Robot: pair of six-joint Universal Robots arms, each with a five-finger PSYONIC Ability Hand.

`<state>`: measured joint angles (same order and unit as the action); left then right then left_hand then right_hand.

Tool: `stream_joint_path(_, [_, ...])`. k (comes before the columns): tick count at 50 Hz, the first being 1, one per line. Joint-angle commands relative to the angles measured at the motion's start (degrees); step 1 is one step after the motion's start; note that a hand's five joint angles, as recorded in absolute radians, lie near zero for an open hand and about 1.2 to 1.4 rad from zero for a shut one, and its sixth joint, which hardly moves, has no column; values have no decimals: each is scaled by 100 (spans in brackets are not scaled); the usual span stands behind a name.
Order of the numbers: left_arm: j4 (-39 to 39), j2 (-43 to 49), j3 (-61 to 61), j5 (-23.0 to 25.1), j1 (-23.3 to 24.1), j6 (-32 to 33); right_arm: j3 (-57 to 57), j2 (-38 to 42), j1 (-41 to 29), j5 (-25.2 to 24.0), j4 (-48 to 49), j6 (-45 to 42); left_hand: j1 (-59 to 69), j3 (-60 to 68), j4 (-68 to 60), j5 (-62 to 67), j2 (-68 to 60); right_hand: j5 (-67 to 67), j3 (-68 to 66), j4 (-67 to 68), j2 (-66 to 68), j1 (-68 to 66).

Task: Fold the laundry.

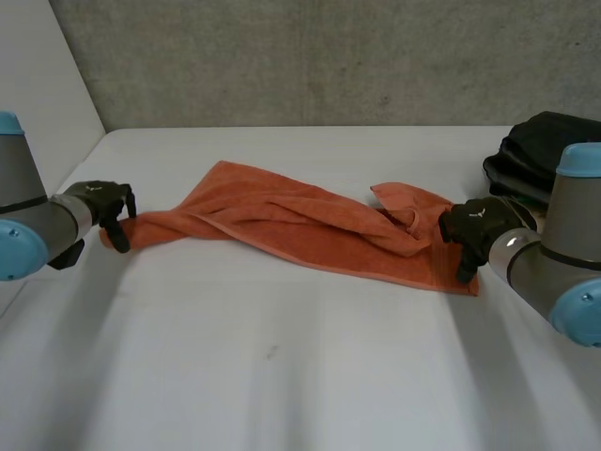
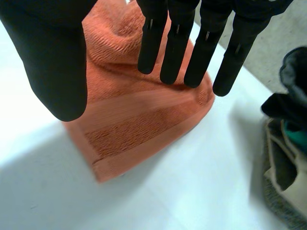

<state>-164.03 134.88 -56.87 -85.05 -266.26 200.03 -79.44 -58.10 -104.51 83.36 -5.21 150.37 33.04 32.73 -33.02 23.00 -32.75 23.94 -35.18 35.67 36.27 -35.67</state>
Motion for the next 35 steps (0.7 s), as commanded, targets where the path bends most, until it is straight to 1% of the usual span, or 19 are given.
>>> stream_joint_path(1, [187,214,255,102,-101,1,-265,0,141,-285,-7,352,2603,2634,-2605,2607,-2632,349,-224,176,116,-176])
stream_joint_path(5, [187,197,255,146,-110,1,-353,70,132,-286,28,520,4691,4722,-4692,4694,-4720,248,-123,74,14,-74])
stream_joint_path(11, [169,109,211,155,-119,1,-335,290,124,-259,160,406,4696,4727,-4698,4700,-4725,264,-139,91,31,-91])
stream_joint_path(20, [169,56,202,129,-145,1,-327,641,123,-224,871,90,4696,4727,-4698,4700,-4725,348,-223,175,115,-175])
stream_joint_path(28, [161,48,167,155,-145,27,-195,843,185,-198,1311,-7,4696,4727,-4698,4700,-4725,684,-560,511,451,-511])
stream_joint_path(35, [126,21,123,225,-136,19,60,993,150,-189,1364,-16,4681,4713,-4683,4685,-4710,819,-695,646,586,-646])
